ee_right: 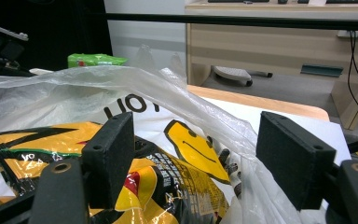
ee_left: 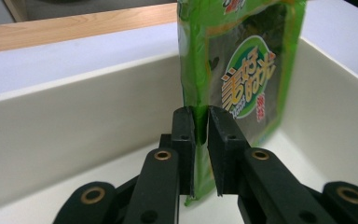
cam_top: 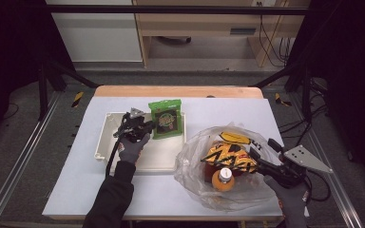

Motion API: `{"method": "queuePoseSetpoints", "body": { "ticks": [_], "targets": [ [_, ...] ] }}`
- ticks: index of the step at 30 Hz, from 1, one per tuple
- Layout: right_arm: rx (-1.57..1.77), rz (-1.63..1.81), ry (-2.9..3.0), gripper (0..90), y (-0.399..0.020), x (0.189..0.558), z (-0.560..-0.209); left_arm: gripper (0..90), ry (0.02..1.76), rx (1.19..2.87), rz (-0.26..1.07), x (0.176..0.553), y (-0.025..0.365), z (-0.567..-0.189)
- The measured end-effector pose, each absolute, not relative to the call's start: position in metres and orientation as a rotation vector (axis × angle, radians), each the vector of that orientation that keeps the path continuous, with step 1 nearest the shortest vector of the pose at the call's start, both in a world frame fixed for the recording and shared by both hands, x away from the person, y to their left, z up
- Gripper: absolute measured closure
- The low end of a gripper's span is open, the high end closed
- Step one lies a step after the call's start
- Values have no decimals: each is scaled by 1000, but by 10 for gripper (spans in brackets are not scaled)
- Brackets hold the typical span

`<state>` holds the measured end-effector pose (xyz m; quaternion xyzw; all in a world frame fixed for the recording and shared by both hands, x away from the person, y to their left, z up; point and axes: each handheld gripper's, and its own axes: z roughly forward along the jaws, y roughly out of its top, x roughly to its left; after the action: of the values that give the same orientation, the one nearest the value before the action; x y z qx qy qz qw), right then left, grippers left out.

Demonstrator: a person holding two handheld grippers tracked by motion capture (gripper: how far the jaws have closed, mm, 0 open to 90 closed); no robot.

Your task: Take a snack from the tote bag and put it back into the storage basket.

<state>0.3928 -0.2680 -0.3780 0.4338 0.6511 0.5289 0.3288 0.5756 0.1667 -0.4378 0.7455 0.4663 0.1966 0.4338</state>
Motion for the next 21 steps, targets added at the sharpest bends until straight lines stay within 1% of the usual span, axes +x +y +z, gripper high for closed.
{"method": "queuePoseSetpoints", "body": {
  "ticks": [3,8,12,14,15,16,17,18,19,20,21],
  "targets": [
    [1134,1385,1707,285,-267,393,-378,801,1168,1849,502,580,164,-440],
    [1133,1387,1705,285,-267,393,-378,766,1167,1842,507,581,161,-441],
    [1132,1389,1706,288,-268,391,-376,678,1161,1852,503,577,164,-437],
    [1128,1392,1702,290,-268,391,-376,651,1140,1835,503,570,168,-431],
    [1129,1394,1701,294,-268,390,-374,632,1112,1823,514,560,173,-424],
    [1129,1394,1701,294,-268,390,-374,616,1112,1823,514,560,173,-424],
    [1121,1395,1698,302,-269,388,-373,591,1084,1809,527,549,176,-416],
    [1121,1395,1698,302,-269,388,-373,577,1084,1809,527,549,176,-416],
    [1117,1399,1701,317,-269,386,-371,556,1055,1793,528,535,179,-407],
    [1117,1399,1701,317,-269,386,-371,544,1055,1793,528,535,179,-407],
    [1112,1401,1707,333,-268,384,-369,531,1021,1781,536,520,180,-400]
  ]
}}
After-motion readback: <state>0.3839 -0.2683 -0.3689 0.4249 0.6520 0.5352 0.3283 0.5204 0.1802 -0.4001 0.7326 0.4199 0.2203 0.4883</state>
